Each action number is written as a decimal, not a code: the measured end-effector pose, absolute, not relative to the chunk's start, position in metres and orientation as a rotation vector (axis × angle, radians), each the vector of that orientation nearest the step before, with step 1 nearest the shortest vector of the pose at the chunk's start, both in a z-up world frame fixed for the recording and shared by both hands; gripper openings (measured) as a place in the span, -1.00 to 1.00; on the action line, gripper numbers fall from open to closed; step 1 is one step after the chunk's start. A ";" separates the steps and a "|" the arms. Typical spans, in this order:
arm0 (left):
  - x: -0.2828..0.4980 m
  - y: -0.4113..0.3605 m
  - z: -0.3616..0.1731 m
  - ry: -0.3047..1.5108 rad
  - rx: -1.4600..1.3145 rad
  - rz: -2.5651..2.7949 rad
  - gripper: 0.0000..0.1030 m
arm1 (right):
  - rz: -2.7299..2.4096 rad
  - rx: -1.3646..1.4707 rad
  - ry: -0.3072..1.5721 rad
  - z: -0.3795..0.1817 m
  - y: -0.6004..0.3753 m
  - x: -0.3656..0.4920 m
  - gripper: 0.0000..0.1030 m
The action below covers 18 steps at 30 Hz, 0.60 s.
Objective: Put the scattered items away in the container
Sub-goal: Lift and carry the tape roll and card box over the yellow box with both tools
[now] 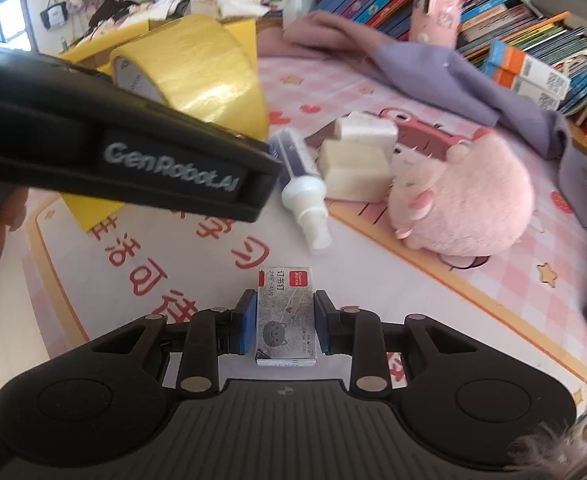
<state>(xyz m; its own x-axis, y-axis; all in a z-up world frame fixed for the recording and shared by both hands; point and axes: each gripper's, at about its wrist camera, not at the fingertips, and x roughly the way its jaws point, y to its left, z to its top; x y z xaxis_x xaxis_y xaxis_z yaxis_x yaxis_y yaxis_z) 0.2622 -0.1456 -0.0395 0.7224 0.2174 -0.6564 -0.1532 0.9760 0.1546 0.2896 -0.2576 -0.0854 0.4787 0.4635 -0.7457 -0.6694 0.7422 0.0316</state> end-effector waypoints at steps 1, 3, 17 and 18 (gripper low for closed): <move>0.260 -0.147 -0.037 0.729 0.092 0.197 0.67 | 0.694 -0.274 0.809 -0.083 -0.259 0.289 -0.45; 0.255 -0.148 -0.033 0.718 0.094 0.184 0.67 | 0.677 -0.260 0.802 -0.079 -0.265 0.287 -0.45; 0.208 -0.143 -0.011 0.654 0.056 0.073 0.67 | 0.569 -0.224 0.764 -0.055 -0.279 0.254 -0.45; 0.204 -0.142 -0.009 0.649 0.059 0.063 0.67 | 0.557 -0.221 0.762 -0.053 -0.279 0.251 -0.45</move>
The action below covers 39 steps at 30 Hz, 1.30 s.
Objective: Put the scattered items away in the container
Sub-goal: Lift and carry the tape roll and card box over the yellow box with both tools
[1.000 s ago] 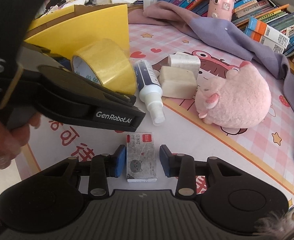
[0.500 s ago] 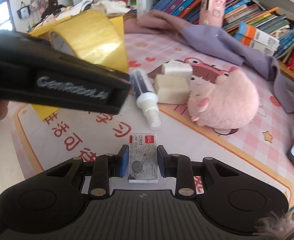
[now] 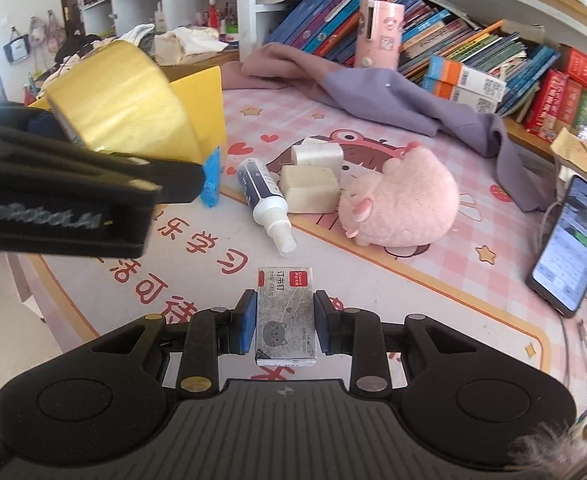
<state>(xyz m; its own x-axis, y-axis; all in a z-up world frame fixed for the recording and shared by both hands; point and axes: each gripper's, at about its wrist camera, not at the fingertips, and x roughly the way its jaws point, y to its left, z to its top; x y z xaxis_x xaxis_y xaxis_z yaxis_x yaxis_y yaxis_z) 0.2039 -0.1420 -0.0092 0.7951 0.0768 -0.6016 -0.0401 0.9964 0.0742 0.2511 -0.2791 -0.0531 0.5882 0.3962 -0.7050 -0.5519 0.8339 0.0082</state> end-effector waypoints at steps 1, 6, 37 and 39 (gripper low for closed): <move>0.199 -0.140 -0.008 0.643 0.061 0.054 0.67 | 0.545 -0.217 0.760 -0.051 -0.279 0.248 -0.45; 0.177 -0.130 -0.001 0.618 0.062 0.004 0.67 | 0.488 -0.202 0.745 -0.043 -0.275 0.234 -0.45; 0.049 -0.002 -0.005 0.606 0.014 -0.055 0.67 | 0.340 -0.185 0.720 -0.032 -0.163 0.090 -0.45; 0.044 0.007 -0.007 0.608 0.009 -0.049 0.67 | 0.339 -0.185 0.718 -0.032 -0.157 0.084 -0.45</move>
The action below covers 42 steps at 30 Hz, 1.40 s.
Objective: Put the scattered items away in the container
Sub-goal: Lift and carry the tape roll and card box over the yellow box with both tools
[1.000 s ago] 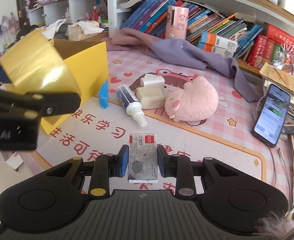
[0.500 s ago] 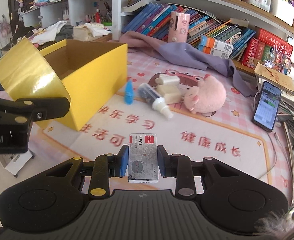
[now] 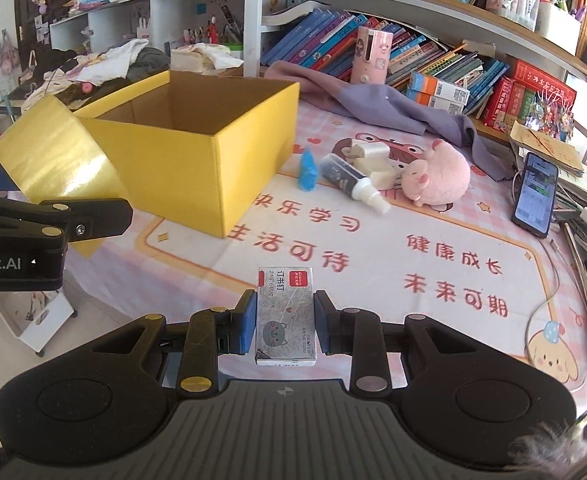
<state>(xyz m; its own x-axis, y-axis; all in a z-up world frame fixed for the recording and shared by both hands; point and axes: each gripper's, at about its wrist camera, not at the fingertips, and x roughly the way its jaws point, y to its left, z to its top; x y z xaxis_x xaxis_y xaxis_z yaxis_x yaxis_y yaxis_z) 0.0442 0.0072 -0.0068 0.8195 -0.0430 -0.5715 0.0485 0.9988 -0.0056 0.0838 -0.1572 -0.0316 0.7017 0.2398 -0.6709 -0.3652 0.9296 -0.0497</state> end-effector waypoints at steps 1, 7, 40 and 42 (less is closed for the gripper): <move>0.042 0.011 -0.007 0.609 0.005 -0.045 0.67 | 0.338 -0.184 0.717 -0.032 -0.154 0.081 -0.45; 0.032 0.032 -0.010 0.615 -0.015 -0.031 0.67 | 0.351 -0.196 0.714 -0.030 -0.134 0.071 -0.45; 0.024 0.101 -0.008 0.609 -0.051 0.059 0.66 | 0.505 -0.262 0.703 -0.028 -0.058 0.070 -0.45; 0.027 0.104 -0.004 0.598 -0.042 0.053 0.66 | 0.509 -0.267 0.685 -0.024 -0.055 0.073 -0.45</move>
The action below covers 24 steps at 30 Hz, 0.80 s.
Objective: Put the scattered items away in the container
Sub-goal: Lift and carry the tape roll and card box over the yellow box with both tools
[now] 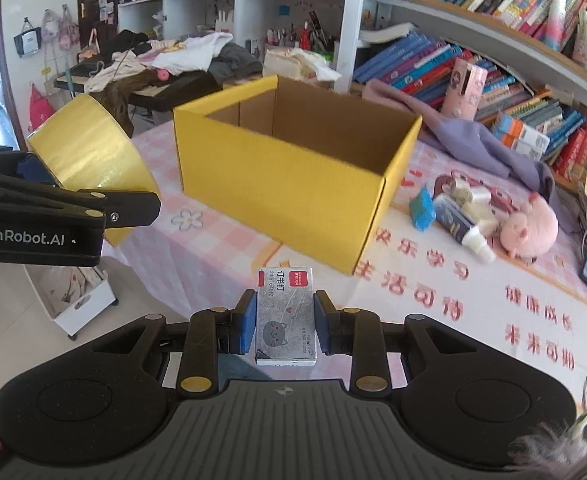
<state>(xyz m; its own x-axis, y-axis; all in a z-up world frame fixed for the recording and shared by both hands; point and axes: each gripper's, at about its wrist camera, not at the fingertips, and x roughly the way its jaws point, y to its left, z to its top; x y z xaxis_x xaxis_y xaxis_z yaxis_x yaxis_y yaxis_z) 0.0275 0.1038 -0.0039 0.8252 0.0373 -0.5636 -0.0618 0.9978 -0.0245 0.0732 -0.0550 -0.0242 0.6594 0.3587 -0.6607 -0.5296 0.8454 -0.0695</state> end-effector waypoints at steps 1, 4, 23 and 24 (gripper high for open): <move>0.030 0.105 -0.001 0.591 -0.037 0.047 0.66 | 0.512 -0.269 0.675 -0.022 -0.054 0.075 -0.45; 0.038 0.107 0.009 0.564 -0.016 0.033 0.66 | 0.523 -0.273 0.649 -0.012 -0.051 0.083 -0.45; 0.134 0.104 0.044 0.476 0.150 -0.048 0.67 | 0.588 -0.411 0.508 0.035 -0.031 0.182 -0.45; 0.142 0.104 0.043 0.481 0.166 -0.054 0.67 | 0.590 -0.420 0.510 0.034 -0.030 0.190 -0.45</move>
<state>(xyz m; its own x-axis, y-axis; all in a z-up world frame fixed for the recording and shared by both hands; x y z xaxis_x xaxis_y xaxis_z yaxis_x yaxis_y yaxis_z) 0.1417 0.1039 0.0432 0.8856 -0.0131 -0.4643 0.0910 0.9851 0.1457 0.1899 -0.0302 0.0344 0.7153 0.4154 -0.5620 -0.6161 0.7544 -0.2265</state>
